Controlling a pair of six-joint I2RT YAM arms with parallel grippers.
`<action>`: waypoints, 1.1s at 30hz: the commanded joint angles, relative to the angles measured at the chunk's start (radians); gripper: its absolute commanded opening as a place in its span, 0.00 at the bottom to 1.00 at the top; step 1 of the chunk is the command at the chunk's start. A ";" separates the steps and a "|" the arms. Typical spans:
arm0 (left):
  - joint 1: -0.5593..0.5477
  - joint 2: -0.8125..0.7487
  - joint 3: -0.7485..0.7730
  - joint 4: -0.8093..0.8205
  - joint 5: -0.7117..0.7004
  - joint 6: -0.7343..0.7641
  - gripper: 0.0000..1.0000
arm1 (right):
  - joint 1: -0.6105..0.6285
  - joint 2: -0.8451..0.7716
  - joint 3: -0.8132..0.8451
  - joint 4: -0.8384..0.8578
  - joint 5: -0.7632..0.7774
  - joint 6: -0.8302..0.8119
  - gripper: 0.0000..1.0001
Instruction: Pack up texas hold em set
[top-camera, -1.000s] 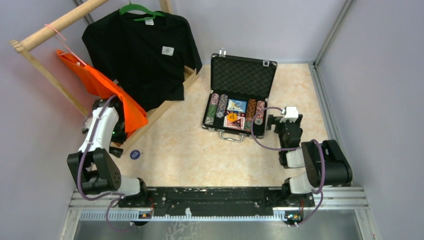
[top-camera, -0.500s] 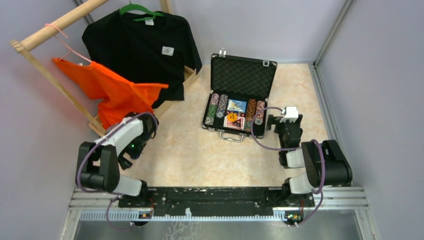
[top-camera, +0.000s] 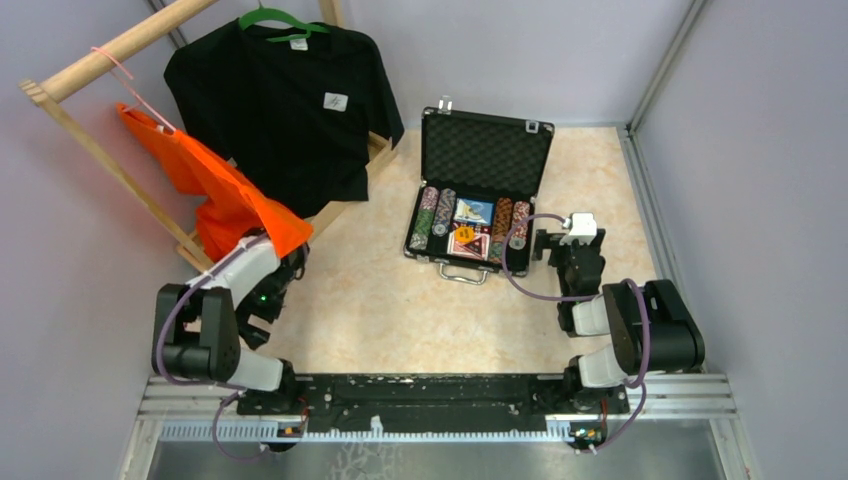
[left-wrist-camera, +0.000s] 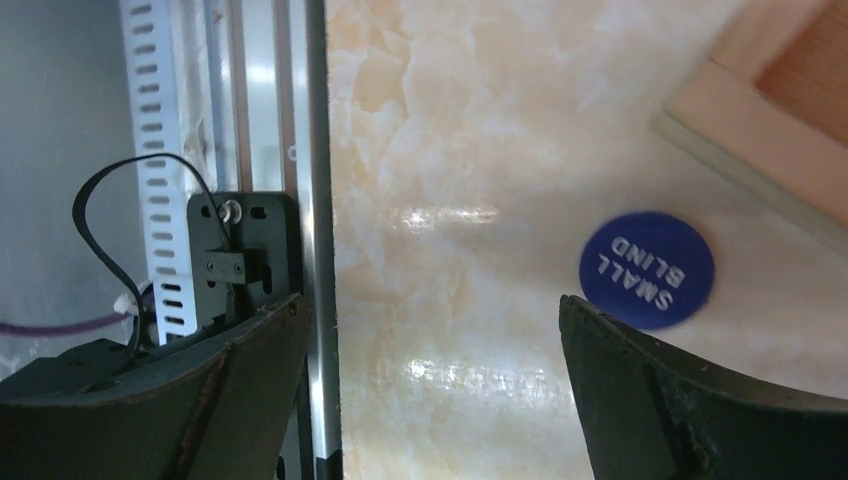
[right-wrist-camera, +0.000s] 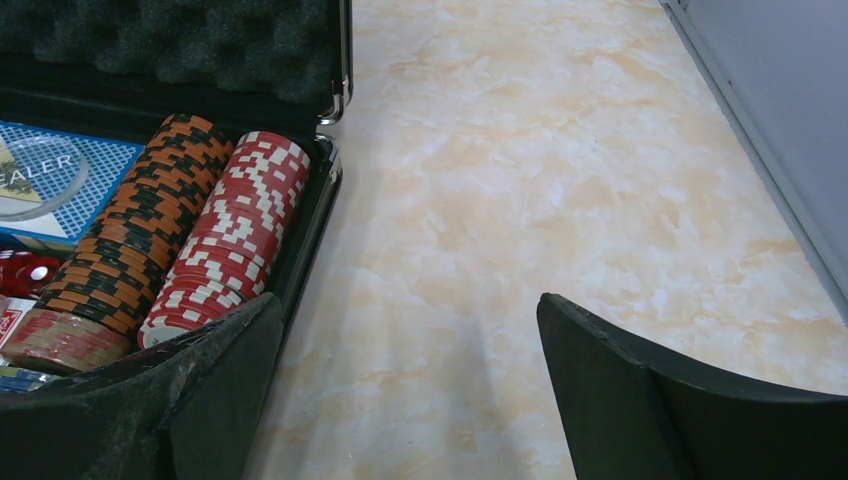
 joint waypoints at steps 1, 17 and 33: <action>0.107 0.019 0.001 -0.054 0.047 -0.078 0.99 | -0.006 -0.002 0.014 0.071 -0.006 0.005 0.99; 0.188 0.094 -0.002 0.018 0.115 -0.055 0.99 | -0.006 -0.002 0.015 0.068 -0.006 0.005 0.99; 0.037 0.147 0.086 0.538 0.071 0.313 0.99 | -0.006 -0.004 0.016 0.066 -0.005 0.005 0.99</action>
